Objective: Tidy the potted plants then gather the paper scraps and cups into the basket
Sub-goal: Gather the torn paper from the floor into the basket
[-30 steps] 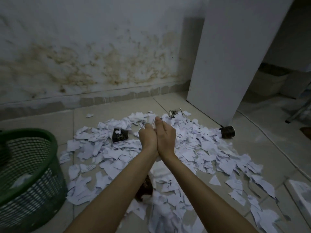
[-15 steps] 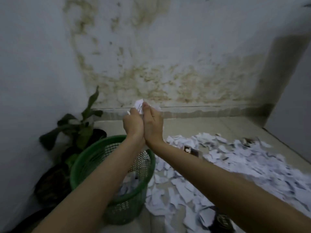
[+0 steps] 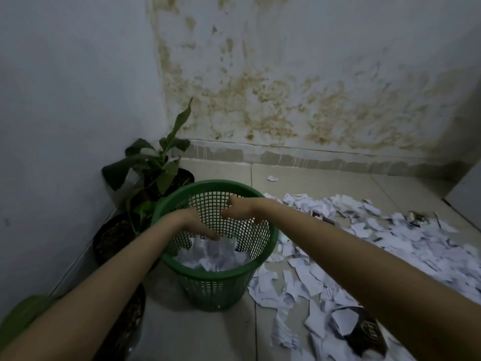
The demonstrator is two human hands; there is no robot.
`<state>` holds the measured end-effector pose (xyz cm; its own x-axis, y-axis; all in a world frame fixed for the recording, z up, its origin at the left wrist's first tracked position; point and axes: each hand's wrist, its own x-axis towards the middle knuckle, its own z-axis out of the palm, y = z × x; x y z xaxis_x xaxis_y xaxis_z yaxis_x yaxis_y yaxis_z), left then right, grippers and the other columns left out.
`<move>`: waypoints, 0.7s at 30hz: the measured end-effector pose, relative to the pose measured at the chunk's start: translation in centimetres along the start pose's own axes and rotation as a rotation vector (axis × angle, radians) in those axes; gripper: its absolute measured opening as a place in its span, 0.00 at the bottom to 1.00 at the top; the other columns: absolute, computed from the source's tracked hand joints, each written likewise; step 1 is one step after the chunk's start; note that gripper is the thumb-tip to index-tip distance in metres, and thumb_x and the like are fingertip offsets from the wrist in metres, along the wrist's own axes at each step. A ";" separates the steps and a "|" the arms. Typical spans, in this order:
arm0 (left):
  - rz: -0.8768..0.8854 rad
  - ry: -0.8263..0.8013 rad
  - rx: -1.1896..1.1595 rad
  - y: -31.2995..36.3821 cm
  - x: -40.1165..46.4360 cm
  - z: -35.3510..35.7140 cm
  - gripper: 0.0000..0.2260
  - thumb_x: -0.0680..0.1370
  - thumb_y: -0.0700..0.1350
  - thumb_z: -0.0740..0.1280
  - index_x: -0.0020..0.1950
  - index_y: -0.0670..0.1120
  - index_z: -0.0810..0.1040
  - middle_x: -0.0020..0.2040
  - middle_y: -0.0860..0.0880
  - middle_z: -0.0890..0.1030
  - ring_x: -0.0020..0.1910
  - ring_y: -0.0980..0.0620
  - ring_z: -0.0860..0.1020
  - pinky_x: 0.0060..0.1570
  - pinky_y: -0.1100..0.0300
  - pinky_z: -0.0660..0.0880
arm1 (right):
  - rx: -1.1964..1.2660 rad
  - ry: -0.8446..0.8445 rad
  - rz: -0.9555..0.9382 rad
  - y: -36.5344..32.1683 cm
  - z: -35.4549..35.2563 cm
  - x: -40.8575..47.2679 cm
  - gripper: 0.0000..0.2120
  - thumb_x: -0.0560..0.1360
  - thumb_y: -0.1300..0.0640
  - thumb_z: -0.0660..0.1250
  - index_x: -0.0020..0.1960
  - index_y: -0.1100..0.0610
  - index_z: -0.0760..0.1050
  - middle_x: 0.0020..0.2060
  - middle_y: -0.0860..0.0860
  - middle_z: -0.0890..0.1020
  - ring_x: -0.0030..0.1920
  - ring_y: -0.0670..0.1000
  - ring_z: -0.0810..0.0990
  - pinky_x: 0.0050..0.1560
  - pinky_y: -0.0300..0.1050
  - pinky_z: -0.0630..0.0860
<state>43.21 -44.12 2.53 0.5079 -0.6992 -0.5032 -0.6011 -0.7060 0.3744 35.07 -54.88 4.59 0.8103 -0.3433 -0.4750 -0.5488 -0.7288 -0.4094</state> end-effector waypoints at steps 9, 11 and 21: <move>0.072 0.042 0.339 6.5 -0.5 -0.4 0.31 0.74 0.59 0.66 0.71 0.44 0.66 0.71 0.45 0.68 0.68 0.45 0.69 0.67 0.53 0.66 | -0.228 0.089 -0.155 2.7 -3.6 -5.0 0.16 0.80 0.56 0.56 0.65 0.59 0.70 0.61 0.55 0.76 0.61 0.54 0.74 0.59 0.46 0.69; 0.172 0.089 0.304 9.4 -0.4 -0.9 0.27 0.74 0.58 0.65 0.68 0.44 0.70 0.67 0.45 0.73 0.62 0.46 0.73 0.63 0.52 0.70 | -0.099 0.125 -0.101 4.6 -6.3 -6.6 0.16 0.80 0.55 0.56 0.64 0.58 0.71 0.59 0.55 0.77 0.56 0.53 0.76 0.55 0.46 0.72; 0.305 0.063 0.127 23.4 3.8 3.3 0.22 0.78 0.52 0.64 0.64 0.37 0.72 0.61 0.41 0.77 0.51 0.44 0.78 0.51 0.54 0.73 | -0.044 0.046 0.460 21.7 -9.5 -10.5 0.20 0.80 0.53 0.56 0.68 0.62 0.66 0.63 0.60 0.75 0.46 0.59 0.80 0.41 0.46 0.74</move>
<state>29.05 -62.90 6.84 0.3281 -0.8843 -0.3321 -0.8013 -0.4467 0.3979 16.61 -72.73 8.08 0.4930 -0.6621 -0.5644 -0.8452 -0.5184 -0.1302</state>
